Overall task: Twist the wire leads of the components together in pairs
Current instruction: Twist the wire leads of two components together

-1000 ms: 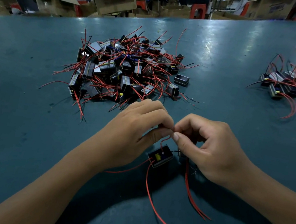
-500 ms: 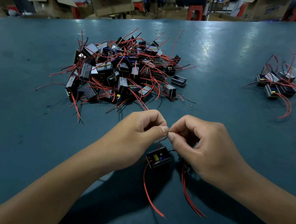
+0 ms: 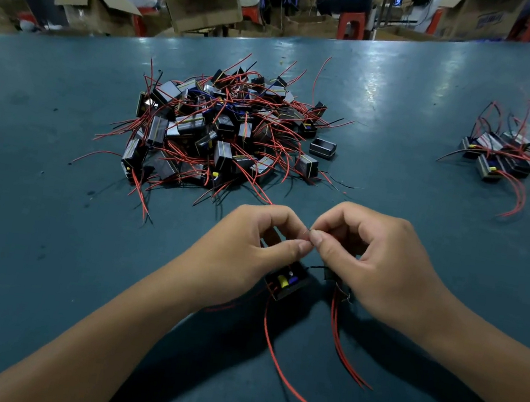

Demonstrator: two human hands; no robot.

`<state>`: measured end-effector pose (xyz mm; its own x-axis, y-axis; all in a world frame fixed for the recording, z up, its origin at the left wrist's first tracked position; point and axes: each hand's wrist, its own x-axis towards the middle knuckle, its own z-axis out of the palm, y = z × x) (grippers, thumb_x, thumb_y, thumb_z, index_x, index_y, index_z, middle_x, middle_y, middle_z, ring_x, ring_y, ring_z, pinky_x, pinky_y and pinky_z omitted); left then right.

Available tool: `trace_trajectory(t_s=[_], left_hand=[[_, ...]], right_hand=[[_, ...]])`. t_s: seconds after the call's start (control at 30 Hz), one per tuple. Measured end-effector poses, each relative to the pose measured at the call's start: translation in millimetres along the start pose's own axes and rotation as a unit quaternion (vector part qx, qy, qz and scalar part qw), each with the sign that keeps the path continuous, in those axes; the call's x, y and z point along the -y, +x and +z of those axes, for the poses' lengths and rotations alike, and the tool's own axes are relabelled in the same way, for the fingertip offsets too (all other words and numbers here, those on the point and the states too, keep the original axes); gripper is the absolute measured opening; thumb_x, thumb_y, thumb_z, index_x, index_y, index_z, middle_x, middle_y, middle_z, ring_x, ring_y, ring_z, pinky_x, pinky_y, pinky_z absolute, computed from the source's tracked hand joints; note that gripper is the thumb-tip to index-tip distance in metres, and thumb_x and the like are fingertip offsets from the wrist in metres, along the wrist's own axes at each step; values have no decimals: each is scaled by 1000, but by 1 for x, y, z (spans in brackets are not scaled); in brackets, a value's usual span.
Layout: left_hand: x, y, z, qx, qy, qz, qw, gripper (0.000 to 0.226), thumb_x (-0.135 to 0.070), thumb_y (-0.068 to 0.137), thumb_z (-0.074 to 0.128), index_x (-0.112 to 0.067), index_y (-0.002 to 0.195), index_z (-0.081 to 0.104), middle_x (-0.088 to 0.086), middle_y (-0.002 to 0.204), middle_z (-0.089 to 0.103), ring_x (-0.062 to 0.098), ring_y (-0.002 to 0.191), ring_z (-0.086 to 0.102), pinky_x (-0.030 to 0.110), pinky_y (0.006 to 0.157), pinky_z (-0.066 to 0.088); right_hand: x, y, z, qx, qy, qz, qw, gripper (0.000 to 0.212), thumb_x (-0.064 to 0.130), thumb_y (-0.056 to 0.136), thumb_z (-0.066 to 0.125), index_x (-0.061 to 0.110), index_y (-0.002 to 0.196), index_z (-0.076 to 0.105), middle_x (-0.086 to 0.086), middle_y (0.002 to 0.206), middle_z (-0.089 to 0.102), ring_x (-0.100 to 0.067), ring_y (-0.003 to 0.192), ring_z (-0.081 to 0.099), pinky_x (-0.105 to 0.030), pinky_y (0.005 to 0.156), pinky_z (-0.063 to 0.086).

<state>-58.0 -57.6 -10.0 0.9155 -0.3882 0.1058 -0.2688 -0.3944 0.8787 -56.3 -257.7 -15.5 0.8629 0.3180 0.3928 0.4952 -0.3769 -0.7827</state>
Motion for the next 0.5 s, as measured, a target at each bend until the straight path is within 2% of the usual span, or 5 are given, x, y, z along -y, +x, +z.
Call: trace_trajectory(t_s=[0.23,0.4,0.5], left_hand=[[5,3,-10,-5,15,11,1000,11,-29,91,71,-22,84,70,-2,68,63,10,63,51,27,60,42],[5,5,-11,-48,78,10,996,3,-27,92,72,-26,90,71,-11,75,66,8,64,55,25,62,45],[2,1,-15,-76,96,54,991,5,-26,91,74,-28,91,69,-7,84,66,15,68,55,22,63,44]], right_hand=[[-4,3,-7,0,-37,7,999,11,21,90,69,25,81,64,3,64,63,-18,55,57,-37,56,47],[-9,6,-8,-12,-40,35,999,9,22,91,67,28,84,66,10,73,68,-11,64,65,-32,62,52],[-11,9,-13,-4,37,61,997,16,12,95,60,27,94,66,8,86,72,-13,77,71,-35,66,58]])
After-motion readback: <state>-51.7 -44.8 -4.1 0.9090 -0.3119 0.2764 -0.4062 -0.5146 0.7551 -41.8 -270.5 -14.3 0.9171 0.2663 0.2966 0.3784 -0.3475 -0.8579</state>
